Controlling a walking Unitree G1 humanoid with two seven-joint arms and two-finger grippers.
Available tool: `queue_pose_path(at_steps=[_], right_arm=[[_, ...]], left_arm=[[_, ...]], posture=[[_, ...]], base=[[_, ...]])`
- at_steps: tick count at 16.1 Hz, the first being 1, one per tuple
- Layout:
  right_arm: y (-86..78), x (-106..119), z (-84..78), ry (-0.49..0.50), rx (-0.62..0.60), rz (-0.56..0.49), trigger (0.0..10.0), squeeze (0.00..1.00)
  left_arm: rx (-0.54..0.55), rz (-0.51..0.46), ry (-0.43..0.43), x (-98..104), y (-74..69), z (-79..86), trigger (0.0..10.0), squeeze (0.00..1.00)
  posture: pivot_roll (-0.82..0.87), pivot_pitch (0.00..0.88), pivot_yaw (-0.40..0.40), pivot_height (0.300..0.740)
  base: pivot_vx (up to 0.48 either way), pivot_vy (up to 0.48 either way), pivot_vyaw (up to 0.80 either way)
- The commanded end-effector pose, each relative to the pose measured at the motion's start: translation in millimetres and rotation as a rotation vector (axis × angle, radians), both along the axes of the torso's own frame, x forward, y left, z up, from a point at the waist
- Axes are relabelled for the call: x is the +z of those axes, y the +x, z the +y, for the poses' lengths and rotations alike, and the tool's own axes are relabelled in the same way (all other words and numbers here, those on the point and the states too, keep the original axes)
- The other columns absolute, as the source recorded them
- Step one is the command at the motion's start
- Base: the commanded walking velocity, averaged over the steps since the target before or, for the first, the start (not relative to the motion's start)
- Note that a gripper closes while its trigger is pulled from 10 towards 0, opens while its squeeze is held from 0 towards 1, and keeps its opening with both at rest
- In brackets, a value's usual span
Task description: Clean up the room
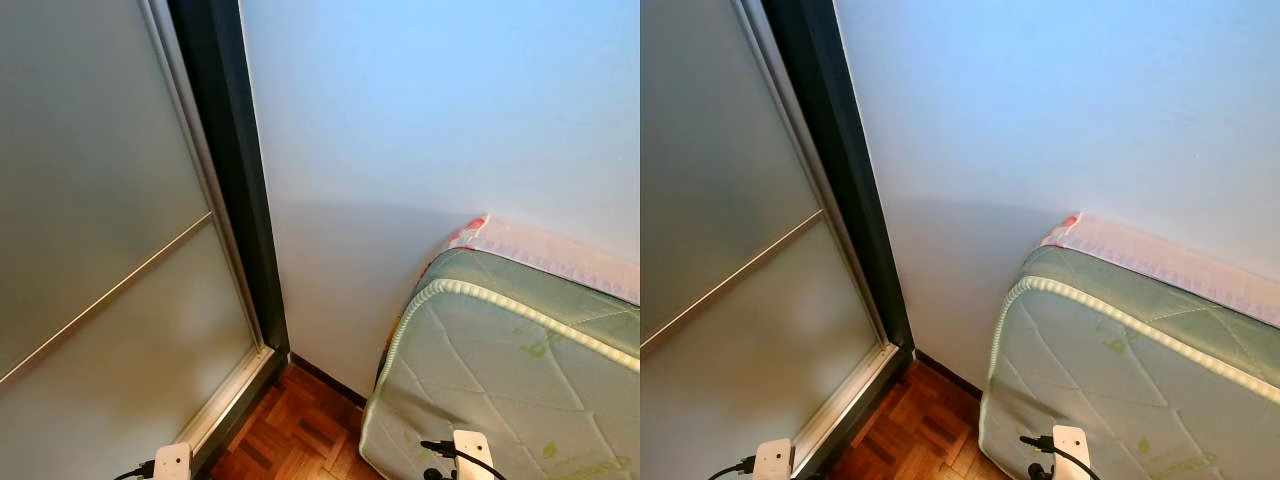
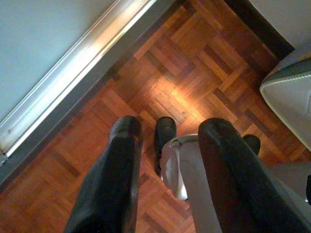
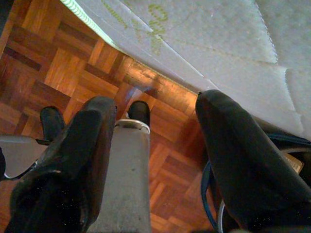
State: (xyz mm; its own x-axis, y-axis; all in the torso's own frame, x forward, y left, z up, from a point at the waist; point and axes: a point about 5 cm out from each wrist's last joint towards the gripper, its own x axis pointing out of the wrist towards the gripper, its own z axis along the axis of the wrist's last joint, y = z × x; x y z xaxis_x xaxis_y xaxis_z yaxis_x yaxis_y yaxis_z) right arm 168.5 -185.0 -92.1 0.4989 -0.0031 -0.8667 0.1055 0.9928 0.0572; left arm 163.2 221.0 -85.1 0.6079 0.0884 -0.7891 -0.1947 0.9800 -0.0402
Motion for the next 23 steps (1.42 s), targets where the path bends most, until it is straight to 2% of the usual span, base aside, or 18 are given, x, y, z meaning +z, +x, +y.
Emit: queue_pose_path(at_steps=[1,3,7,10,15,20,23], right_arm=[[6.2,6,-9.7,0.111,-0.135,-0.099,10.0,0.00],[3.5,5,-11.6,0.110,-0.144,-0.096,10.0,0.00],[-1.8,5,-27.2,0.089,-0.160,-0.081,10.0,0.00],[-2.0,5,-29.2,0.085,-0.161,-0.077,10.0,0.00],[0.7,4,-17.8,0.090,-0.154,-0.070,10.0,0.00],[0.7,3,-15.0,0.095,-0.149,-0.066,10.0,0.00],[-0.4,3,-14.7,0.094,-0.153,-0.061,10.0,0.00]], left_arm=[[-0.085,-0.035,0.010,7,15.5,-1.3,10.0,0.00],[-0.086,-0.028,0.009,6,12.8,-1.5,10.0,0.00],[-0.091,-0.038,0.013,7,15.4,-1.2,10.0,0.00],[-0.095,-0.039,0.014,8,16.5,-1.8,10.0,0.00],[-0.095,-0.042,0.022,9,19.0,-2.5,10.0,0.00],[-0.087,-0.043,0.015,8,18.7,-4.2,10.0,0.00],[-0.085,-0.041,0.014,8,18.3,-4.3,10.0,0.00]], posture=[[0.03,0.026,-0.017,0.740],[0.03,0.029,-0.014,0.740],[0.03,0.030,-0.011,0.740],[0.03,0.022,-0.009,0.740],[0.03,0.017,-0.016,0.740],[0.03,0.019,-0.018,0.740],[0.03,0.021,-0.018,0.740]], base=[[0.000,0.000,0.00],[0.000,0.000,0.00],[0.000,0.000,0.00],[0.000,0.000,0.00],[0.000,0.000,0.00],[0.000,0.000,0.00],[-0.252,0.000,0.00]])
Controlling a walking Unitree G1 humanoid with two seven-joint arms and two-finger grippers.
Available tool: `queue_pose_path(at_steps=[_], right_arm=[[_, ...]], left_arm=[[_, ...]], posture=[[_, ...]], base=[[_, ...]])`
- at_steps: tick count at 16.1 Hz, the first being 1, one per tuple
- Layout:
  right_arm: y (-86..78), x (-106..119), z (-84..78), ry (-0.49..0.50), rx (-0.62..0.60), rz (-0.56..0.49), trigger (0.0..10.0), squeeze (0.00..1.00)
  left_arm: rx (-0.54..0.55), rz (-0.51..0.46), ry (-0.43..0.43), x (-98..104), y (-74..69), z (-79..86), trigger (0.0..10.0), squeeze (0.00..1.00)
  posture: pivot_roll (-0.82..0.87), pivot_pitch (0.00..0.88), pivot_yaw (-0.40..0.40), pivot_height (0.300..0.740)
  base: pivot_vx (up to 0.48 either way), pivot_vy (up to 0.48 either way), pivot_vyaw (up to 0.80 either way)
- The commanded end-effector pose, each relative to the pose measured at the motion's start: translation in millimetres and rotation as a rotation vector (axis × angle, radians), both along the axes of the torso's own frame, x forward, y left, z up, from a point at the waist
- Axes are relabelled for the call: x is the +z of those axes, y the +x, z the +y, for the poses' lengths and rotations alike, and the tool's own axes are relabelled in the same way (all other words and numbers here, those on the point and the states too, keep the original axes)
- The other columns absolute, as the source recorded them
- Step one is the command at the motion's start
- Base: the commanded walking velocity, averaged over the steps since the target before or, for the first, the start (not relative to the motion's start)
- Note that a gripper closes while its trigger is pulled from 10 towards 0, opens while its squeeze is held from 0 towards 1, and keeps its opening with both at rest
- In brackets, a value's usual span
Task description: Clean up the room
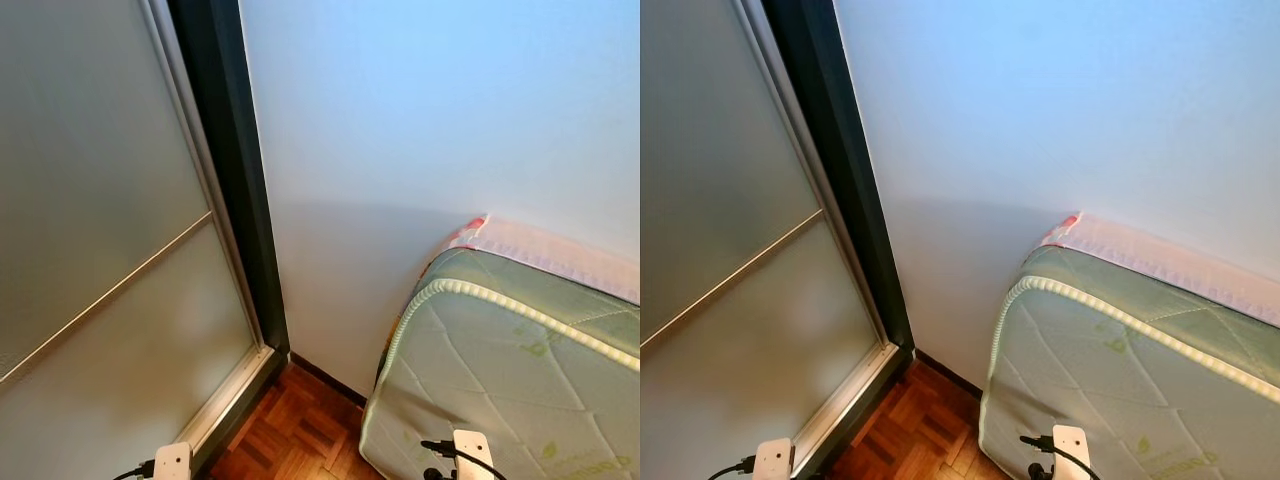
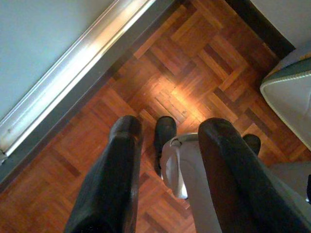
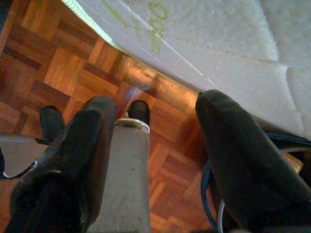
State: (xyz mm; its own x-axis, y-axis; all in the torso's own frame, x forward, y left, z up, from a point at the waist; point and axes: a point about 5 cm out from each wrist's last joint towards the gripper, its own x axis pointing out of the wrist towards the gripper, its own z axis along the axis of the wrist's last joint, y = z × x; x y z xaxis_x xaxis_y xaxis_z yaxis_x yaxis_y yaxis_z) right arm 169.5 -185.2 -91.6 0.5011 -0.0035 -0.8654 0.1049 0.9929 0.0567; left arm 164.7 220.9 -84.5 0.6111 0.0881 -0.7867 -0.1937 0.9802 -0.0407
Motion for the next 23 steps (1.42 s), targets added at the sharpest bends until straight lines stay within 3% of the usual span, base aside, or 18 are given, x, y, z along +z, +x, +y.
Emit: queue_pose_path(at_steps=[1,5,8,11,15,18,20,23], right_arm=[[-1.7,2,-11.9,0.098,-0.153,-0.057,10.0,0.00],[-0.7,-1,11.5,0.120,-0.136,-0.052,10.0,0.00],[-2.5,-2,15.9,0.125,-0.134,-0.050,10.0,0.00],[-9.2,-3,3.6,0.121,-0.144,-0.051,10.0,0.00],[-12.1,2,-33.7,0.104,-0.174,-0.064,10.0,0.00],[-10.2,5,-42.5,0.094,-0.196,-0.066,10.0,0.00],[-7.2,5,-38.5,0.096,-0.201,-0.067,10.0,0.00],[4.6,4,-11.0,0.128,-0.200,-0.077,10.0,0.00]], left_arm=[[-0.085,-0.037,0.015,7,16.9,-4.0,10.0,0.00],[-0.083,-0.039,0.020,8,17.4,-3.0,10.0,0.00],[-0.087,-0.034,0.029,8,17.8,-2.7,10.0,0.00],[-0.082,-0.038,0.022,8,17.9,-3.1,10.0,0.00],[-0.079,-0.045,0.016,8,18.7,-3.4,10.0,0.00],[-0.076,-0.051,0.008,8,18.7,-4.0,10.0,0.00],[-0.078,-0.050,0.007,8,18.6,-4.2,10.0,0.00],[-0.083,-0.053,0.010,9,19.6,-3.3,10.0,0.00]], posture=[[0.03,0.022,-0.017,0.740],[0.03,0.023,-0.018,0.740],[0.03,0.022,-0.019,0.740],[0.03,0.022,-0.021,0.740],[0.03,0.024,-0.023,0.740],[0.03,0.026,-0.024,0.740],[0.03,0.026,-0.023,0.740],[0.03,0.025,-0.019,0.740]], base=[[-0.292,0.000,0.00],[-0.441,0.000,0.00],[0.000,0.000,0.00],[0.000,0.000,0.00],[0.000,0.000,0.00],[0.000,0.000,0.00],[0.000,0.000,0.00],[0.000,0.000,0.00]])
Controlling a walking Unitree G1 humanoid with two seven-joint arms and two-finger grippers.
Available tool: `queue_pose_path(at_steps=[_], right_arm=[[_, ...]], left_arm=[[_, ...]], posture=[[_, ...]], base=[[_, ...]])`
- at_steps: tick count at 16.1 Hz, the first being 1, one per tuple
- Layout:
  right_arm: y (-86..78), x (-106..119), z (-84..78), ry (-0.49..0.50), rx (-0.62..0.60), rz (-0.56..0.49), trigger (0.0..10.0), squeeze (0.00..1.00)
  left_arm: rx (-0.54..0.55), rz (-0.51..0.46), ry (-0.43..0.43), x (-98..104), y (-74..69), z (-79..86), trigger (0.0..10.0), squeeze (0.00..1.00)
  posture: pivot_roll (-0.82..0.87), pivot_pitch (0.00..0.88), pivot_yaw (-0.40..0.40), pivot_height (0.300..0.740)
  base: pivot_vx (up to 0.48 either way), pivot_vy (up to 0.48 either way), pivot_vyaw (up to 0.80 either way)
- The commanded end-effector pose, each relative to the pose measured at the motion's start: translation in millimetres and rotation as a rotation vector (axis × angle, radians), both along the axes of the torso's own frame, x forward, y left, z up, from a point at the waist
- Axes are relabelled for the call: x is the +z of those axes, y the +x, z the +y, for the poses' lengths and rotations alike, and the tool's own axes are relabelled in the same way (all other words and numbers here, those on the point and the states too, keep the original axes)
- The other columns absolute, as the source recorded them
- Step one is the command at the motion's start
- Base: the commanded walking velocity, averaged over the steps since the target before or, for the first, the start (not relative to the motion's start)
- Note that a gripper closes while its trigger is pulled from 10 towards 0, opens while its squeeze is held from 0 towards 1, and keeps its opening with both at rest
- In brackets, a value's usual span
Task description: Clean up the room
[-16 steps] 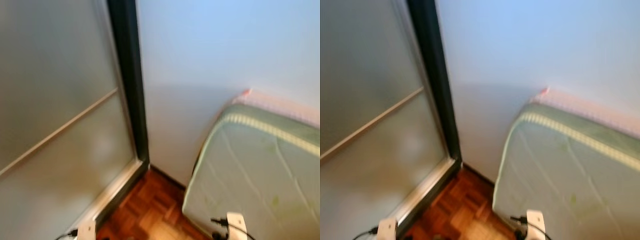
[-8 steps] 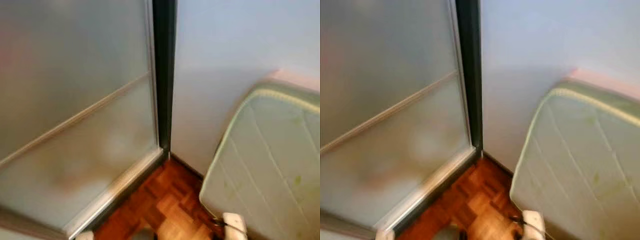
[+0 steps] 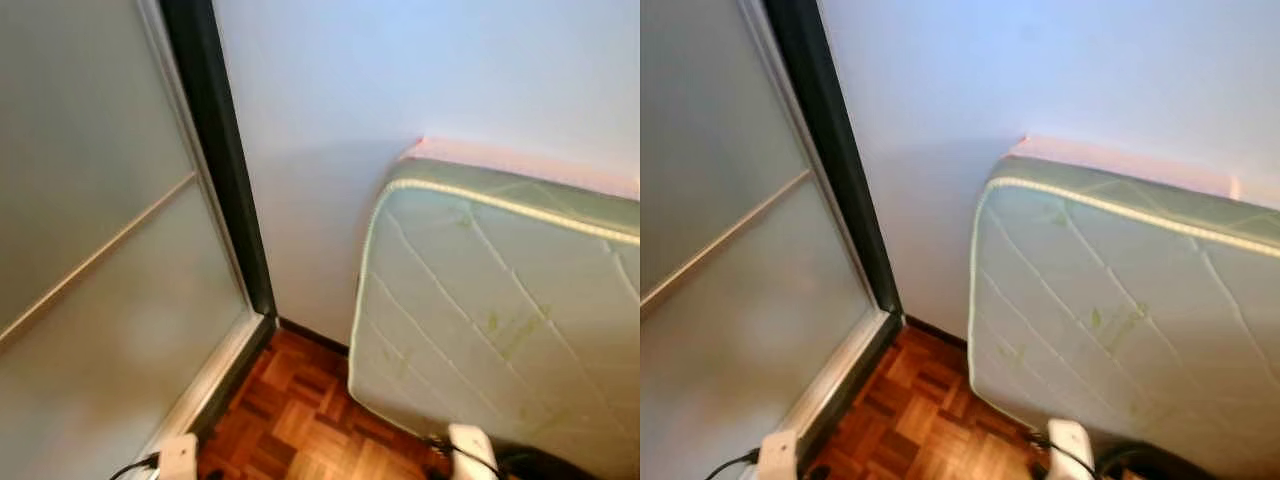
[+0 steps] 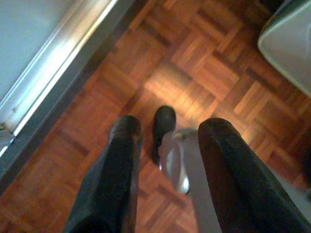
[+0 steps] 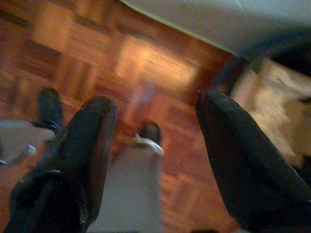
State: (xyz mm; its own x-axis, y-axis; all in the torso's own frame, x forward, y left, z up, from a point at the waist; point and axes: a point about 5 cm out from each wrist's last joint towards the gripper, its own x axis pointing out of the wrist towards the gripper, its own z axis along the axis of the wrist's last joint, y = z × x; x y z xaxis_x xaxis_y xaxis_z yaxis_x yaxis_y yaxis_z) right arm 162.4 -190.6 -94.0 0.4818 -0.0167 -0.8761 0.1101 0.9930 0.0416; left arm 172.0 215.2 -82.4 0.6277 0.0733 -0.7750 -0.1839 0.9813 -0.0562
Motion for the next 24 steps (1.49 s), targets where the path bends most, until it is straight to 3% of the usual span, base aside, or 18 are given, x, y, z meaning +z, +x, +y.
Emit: queue_pose_path(at_steps=[1,4,6,8,12,15,17,24], right_arm=[[13.3,6,0.7,0.145,-0.192,-0.099,10.0,0.00],[13.6,5,16.3,0.166,-0.184,-0.091,10.0,0.00],[3.6,1,16.0,0.166,-0.184,-0.073,10.0,0.00],[-2.2,-1,7.5,0.161,-0.189,-0.066,10.0,0.00],[-14.2,2,-33.4,0.129,-0.203,-0.063,10.0,0.00],[-15.1,4,-42.6,0.118,-0.204,-0.062,10.0,0.00],[-13.1,4,-41.7,0.118,-0.201,-0.062,10.0,0.00],[-1.3,2,-7.9,0.145,-0.173,-0.061,10.0,0.00]], left_arm=[[-0.074,-0.034,0.023,7,12.6,2.6,10.0,0.00],[-0.078,-0.039,0.023,8,13.8,2.5,10.0,0.00],[-0.082,-0.042,0.022,8,14.6,1.8,10.0,0.00],[-0.095,-0.040,0.031,8,15.1,1.7,10.0,0.00],[-0.087,-0.033,0.033,8,14.4,1.8,10.0,0.00],[-0.123,-0.033,0.045,8,15.4,0.7,10.0,0.00],[-0.107,-0.032,0.042,8,14.4,0.2,10.0,0.00],[-0.070,-0.046,0.028,8,14.5,2.7,10.0,0.00]], posture=[[0.03,0.025,-0.019,0.740],[0.03,0.025,-0.018,0.740],[0.03,0.026,-0.018,0.740],[0.03,0.027,-0.018,0.740],[0.03,0.028,-0.019,0.740],[0.03,0.029,-0.022,0.740],[0.03,0.030,-0.022,0.740],[0.03,0.034,-0.022,0.740]], base=[[0.000,0.000,0.00],[0.000,0.000,-0.70],[0.000,0.000,-0.78],[0.000,0.000,-0.78],[0.000,-0.138,-0.78],[0.000,-0.160,-0.78],[0.000,-0.480,-0.78],[0.000,0.000,-0.78]])
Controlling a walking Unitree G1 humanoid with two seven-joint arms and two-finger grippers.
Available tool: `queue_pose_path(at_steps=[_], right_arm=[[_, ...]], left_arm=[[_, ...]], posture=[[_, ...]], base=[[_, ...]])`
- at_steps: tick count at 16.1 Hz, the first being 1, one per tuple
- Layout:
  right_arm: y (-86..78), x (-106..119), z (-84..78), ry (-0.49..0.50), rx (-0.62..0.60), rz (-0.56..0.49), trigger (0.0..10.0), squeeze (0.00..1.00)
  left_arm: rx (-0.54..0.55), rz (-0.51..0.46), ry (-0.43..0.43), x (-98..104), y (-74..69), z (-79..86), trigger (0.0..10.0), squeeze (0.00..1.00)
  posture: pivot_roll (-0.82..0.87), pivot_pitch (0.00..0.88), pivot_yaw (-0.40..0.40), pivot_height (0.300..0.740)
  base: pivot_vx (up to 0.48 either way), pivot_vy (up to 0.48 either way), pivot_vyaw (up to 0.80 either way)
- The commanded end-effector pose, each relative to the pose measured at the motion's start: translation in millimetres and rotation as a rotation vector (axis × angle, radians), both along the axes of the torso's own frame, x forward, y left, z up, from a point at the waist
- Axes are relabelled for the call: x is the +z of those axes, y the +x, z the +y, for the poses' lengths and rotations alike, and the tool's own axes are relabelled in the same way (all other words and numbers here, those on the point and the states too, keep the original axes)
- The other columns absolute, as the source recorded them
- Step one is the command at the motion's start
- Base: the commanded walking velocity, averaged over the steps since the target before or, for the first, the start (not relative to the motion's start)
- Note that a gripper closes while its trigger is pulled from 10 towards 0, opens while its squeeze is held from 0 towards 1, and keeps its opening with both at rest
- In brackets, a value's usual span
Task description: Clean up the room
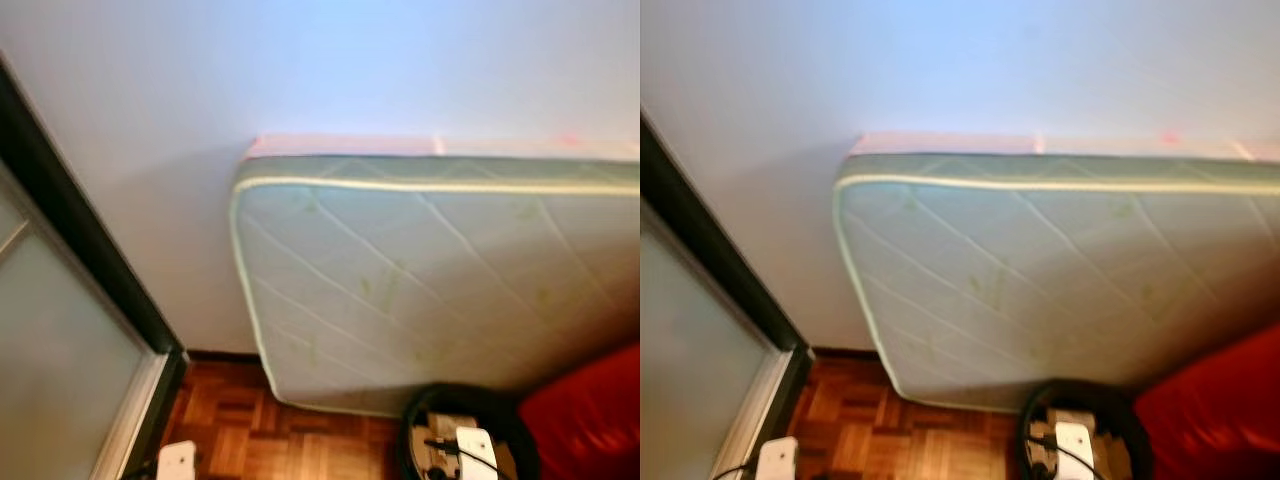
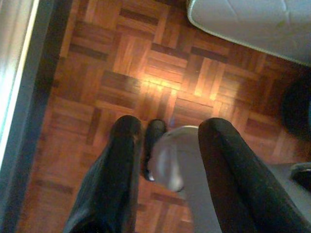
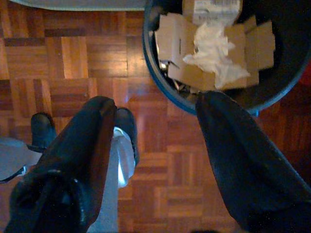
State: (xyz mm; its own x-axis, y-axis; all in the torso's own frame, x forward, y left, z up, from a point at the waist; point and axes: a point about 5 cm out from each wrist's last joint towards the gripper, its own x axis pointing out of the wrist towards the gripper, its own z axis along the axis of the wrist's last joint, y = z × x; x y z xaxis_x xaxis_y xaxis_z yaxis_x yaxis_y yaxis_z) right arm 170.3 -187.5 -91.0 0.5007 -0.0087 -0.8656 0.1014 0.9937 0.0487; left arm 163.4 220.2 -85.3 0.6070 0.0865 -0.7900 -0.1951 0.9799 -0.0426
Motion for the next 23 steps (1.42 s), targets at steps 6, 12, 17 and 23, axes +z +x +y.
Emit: queue_pose_path(at_steps=[6,12,17,23], right_arm=[[-11.0,-3,-3.7,0.150,-0.172,-0.038,10.0,0.00],[-14.3,-2,-19.3,0.137,-0.175,-0.040,10.0,0.00],[-14.1,-3,-11.2,0.144,-0.169,-0.039,10.0,0.00],[-11.4,-2,-9.6,0.146,-0.169,-0.043,10.0,0.00]], left_arm=[[-0.081,-0.087,0.008,13,25.7,-3.6,10.0,0.00],[-0.092,-0.093,0.013,13,27.0,-4.0,10.0,0.00],[-0.086,-0.087,0.014,13,27.5,-3.7,10.0,0.00],[-0.086,-0.087,0.011,14,28.4,-3.8,10.0,0.00]], posture=[[0.03,0.034,-0.025,0.740],[0.03,0.032,-0.027,0.740],[0.03,0.026,-0.025,0.740],[0.03,0.031,-0.026,0.740]], base=[[0.000,0.000,-0.78],[0.000,0.000,-0.78],[0.000,0.000,-0.78],[0.000,0.000,-0.78]])
